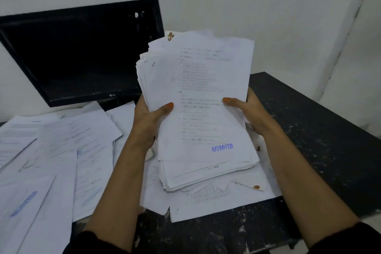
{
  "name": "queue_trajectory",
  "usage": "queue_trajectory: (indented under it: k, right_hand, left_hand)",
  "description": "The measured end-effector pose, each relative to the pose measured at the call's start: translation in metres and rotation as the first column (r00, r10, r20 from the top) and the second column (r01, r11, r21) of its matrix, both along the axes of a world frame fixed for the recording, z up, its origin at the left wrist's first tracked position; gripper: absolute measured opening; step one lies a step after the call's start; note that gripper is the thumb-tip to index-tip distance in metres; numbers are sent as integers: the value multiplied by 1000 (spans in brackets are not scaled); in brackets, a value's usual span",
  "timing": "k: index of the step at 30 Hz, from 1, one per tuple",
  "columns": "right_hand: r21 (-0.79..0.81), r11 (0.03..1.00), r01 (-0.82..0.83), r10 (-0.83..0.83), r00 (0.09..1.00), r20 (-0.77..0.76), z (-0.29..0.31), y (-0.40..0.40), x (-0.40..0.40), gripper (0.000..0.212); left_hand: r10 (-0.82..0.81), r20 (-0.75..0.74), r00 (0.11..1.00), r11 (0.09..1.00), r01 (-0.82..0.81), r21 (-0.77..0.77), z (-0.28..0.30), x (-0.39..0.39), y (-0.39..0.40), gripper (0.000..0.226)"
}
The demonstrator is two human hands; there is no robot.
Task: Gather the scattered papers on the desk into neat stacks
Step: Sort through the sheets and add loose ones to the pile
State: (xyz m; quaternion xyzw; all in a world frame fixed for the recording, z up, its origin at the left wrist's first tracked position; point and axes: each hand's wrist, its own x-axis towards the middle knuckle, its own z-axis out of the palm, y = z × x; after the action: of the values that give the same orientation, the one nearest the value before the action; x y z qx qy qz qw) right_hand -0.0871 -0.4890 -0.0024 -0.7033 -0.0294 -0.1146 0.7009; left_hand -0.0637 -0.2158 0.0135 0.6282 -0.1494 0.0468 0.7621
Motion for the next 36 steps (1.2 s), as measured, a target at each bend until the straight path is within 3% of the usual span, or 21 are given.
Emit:
queue_trajectory:
  k: [3,6,10,14,19,26,32,36]
  right_hand:
    - [-6,999,41,-40,998,51,20,5,-8,85]
    - [-35,999,29,-25,995,97,39,17,-18,69]
    - [51,999,19,-29,980,195,59,33,-28,42]
    - [48,998,-39,31,985,169,54,50,-33,36]
    - [50,997,-58,49,985,165,52,63,-37,52]
    - [132,988,-81,50,974,221,62,62,-44,38]
    - [99,995,-15,-4,982,190,63,67,-37,50]
    - [105,994,-42,21,982,186,65,68,-35,50]
  left_hand:
    - [-2,59,998,1000,2,6,15,-9,12,71]
    - [1,103,995,1000,-2,14,32,-19,22,66]
    - [13,117,993,999,-17,33,49,-29,44,57]
    - [-15,65,998,998,12,54,51,-33,62,57]
    - [-13,70,997,999,10,40,51,-41,61,49]
    - [10,57,998,1000,-11,17,53,-41,63,52]
    - [74,70,995,996,-77,42,53,-41,58,43]
    - [51,71,996,998,-54,44,53,-41,60,51]
